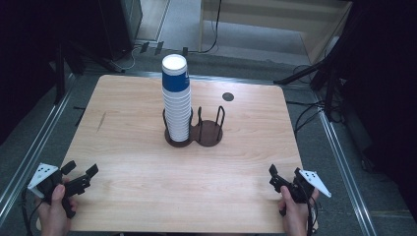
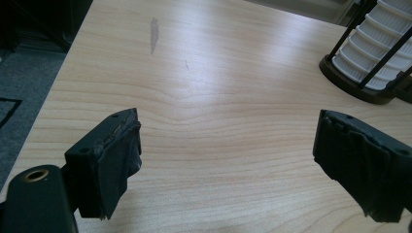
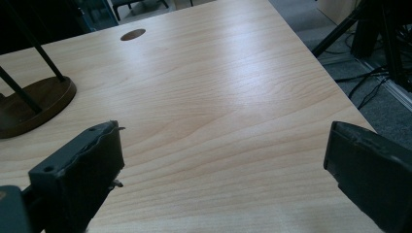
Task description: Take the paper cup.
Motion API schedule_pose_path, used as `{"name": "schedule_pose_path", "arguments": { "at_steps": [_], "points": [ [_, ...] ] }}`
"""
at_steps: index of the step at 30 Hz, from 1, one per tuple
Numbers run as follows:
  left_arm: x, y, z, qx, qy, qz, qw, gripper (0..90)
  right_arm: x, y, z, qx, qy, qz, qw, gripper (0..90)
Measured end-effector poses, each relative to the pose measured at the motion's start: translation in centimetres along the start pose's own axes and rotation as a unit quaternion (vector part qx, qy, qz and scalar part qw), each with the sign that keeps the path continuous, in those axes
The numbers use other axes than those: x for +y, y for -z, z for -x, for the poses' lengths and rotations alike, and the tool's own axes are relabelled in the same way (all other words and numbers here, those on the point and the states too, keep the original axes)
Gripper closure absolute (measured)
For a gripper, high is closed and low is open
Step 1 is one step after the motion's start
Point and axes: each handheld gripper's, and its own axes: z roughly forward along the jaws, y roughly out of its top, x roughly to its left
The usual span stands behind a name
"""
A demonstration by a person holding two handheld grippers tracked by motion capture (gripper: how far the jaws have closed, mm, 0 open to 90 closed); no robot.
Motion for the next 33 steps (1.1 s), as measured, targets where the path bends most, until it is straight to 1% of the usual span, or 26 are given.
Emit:
{"name": "schedule_pose_path", "arguments": {
  "at_steps": [3,4,7,10,11,12,13,14,15,16,21,24,25,26,27,28,29,30,33],
  "points": [
    [0.0,-0.1,0.0,0.000,-0.001,-0.004,1.0000,10.8,0.0,0.0,0.0,0.001,0.000,0.001,1.0000,0.5],
    [0.0,-0.1,0.0,0.000,-0.001,-0.005,1.0000,10.8,0.0,0.1,0.1,0.000,-0.004,0.002,1.0000,0.5],
    [0.0,0.0,0.0,0.000,0.001,-0.002,1.0000,10.8,0.0,0.0,0.0,-0.002,-0.004,0.002,1.0000,0.6],
    [0.0,0.0,-0.1,-0.003,0.004,-0.001,1.0000,10.8,0.3,-0.1,-0.1,-0.002,0.001,-0.004,1.0000,2.5],
    [0.0,0.0,-0.1,-0.003,0.004,-0.001,1.0000,10.8,0.3,-0.1,-0.1,-0.002,0.001,-0.004,1.0000,2.5],
    [0.0,0.0,-0.1,-0.004,0.002,0.000,1.0000,10.8,0.4,-0.1,-0.1,-0.004,0.007,-0.004,1.0000,3.7],
    [0.0,0.0,-0.1,-0.005,0.002,0.001,1.0000,10.7,0.7,0.0,-0.3,-0.008,0.007,-0.002,0.9999,4.9],
    [0.0,0.0,-0.1,-0.005,0.001,0.000,1.0000,10.7,0.8,0.0,-0.4,-0.007,0.006,0.001,1.0000,4.9],
    [0.0,0.0,0.0,-0.005,0.001,0.001,1.0000,10.7,1.1,0.2,-0.6,-0.001,0.004,0.003,1.0000,4.9],
    [0.0,0.1,0.0,-0.007,-0.001,0.002,1.0000,10.7,1.3,0.3,-0.8,0.001,0.005,0.005,1.0000,4.9],
    [0.0,0.0,0.0,-0.007,-0.002,0.001,1.0000,10.5,2.6,1.2,-2.1,0.011,0.020,0.016,0.9996,5.3],
    [0.0,0.0,0.0,-0.004,-0.001,0.000,1.0000,10.5,3.4,1.6,-3.0,0.024,0.029,0.021,0.9991,5.2],
    [0.0,0.0,0.0,-0.004,-0.001,0.000,1.0000,10.1,3.4,1.6,-3.0,0.024,0.029,0.021,0.9991,5.2],
    [0.0,0.1,0.1,0.003,-0.006,0.005,1.0000,9.8,3.7,1.7,-3.7,0.032,0.035,0.022,0.9987,5.3],
    [0.0,0.1,0.1,0.003,-0.006,0.005,1.0000,9.7,3.7,1.7,-3.7,0.032,0.035,0.022,0.9987,5.3],
    [-0.1,0.1,0.2,0.011,-0.014,0.012,0.9998,9.7,3.8,1.7,-3.9,0.033,0.043,0.025,0.9982,5.2],
    [0.0,0.1,0.3,0.014,-0.017,0.012,0.9997,9.7,4.0,1.6,-4.7,0.039,0.049,0.022,0.9978,5.2],
    [0.0,-0.1,0.6,0.025,-0.031,0.007,0.9992,9.7,4.0,1.5,-5.1,0.041,0.052,0.022,0.9976,5.2],
    [0.0,-0.2,0.8,0.034,-0.036,0.007,0.9987,9.7,4.3,1.3,-5.7,0.041,0.058,0.023,0.9972,5.2]
  ]
}}
